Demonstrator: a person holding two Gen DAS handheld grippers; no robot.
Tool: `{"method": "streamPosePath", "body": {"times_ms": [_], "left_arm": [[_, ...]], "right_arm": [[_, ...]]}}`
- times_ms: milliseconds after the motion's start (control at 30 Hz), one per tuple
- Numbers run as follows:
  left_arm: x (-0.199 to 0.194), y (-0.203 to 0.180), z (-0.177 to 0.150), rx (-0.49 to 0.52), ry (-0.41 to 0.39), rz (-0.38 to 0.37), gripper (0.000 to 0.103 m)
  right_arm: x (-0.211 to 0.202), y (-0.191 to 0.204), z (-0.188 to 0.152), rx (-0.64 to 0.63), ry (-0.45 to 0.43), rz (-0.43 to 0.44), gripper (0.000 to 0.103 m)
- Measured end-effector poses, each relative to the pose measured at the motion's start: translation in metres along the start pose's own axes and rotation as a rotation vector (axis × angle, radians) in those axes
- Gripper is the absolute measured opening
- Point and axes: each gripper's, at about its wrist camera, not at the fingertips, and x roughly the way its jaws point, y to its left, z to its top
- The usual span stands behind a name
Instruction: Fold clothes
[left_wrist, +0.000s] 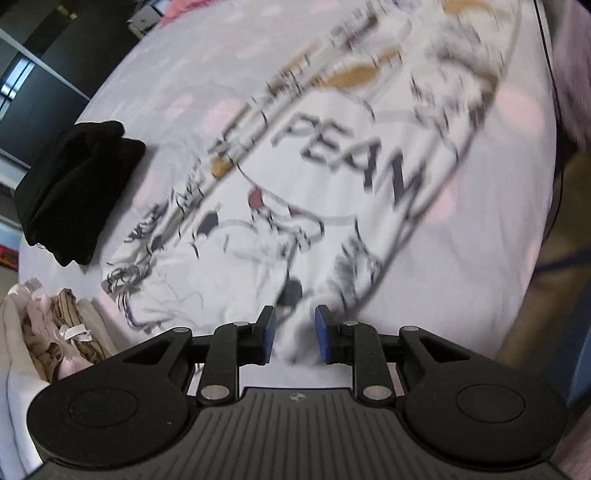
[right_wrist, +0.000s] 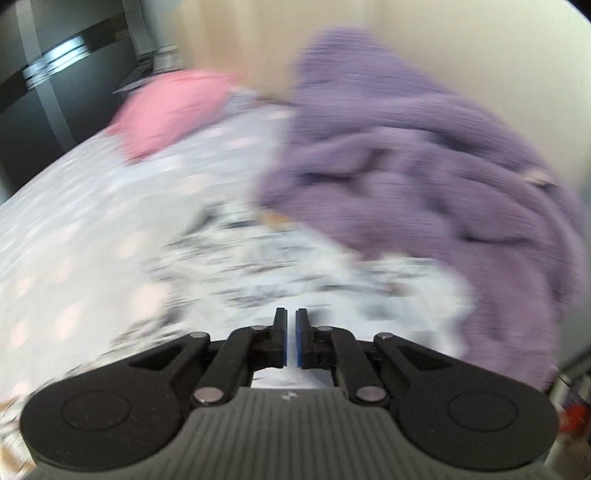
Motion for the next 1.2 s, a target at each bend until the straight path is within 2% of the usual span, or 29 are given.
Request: {"method": "streamPosePath", "body": {"times_ms": [100,233,400,500,600,700,767,867,1000,1033,1067,1100,1200], "left_arm": [[-0.001,0.013,0.016,-0.059,-0.049,-0.031,0.021],[0.015,0.027,0.042,-0.106,-0.087,-0.035,0.021],[0.050,0.050,0.075,-0.257,-0.152,-0.041,0.021],[0.066,0.064,0.092,-0.316,-0.199,-0.024,0.021],[0.082,0.076,0.108,-0.343,-0.210,-0.032,0.021],[0.104,0.080,0.121,-0.331,-0.198,-0.048,0.021],[0.117,0.081,0.126,-0.312,-0.189,-0.056,0.021],[0.133,0.079,0.129,-0.289,-0.179,-0.064,0.021],[0.147,0.078,0.128,-0.285,-0.193,-0.077,0.021],[0.147,0.079,0.128,-0.289,-0.203,-0.082,0.021],[0.148,0.080,0.127,-0.292,-0.213,-0.087,0.015],[0.148,0.081,0.127,-0.294,-0.223,-0.089,0.004],[0.146,0.084,0.129,-0.294,-0.241,-0.089,0.000]], "right_arm": [[0.004,0.061,-0.016,-0.103,0.025,0.104,0.017],[0.008,0.138,-0.045,-0.281,0.095,0.224,0.018],[0.013,0.214,-0.077,-0.478,0.131,0.350,0.019],[0.024,0.249,-0.089,-0.552,0.133,0.401,0.026],[0.036,0.279,-0.096,-0.630,0.125,0.448,0.030],[0.050,0.303,-0.102,-0.698,0.134,0.499,0.035],[0.059,0.316,-0.106,-0.749,0.128,0.529,0.046],[0.072,0.331,-0.115,-0.830,0.131,0.576,0.046],[0.087,0.337,-0.130,-0.902,0.160,0.583,0.038],[0.089,0.335,-0.132,-0.903,0.152,0.589,0.030],[0.089,0.334,-0.132,-0.908,0.152,0.600,0.002],[0.089,0.334,-0.132,-0.913,0.152,0.611,0.001],[0.086,0.333,-0.125,-0.906,0.130,0.624,0.000]]}}
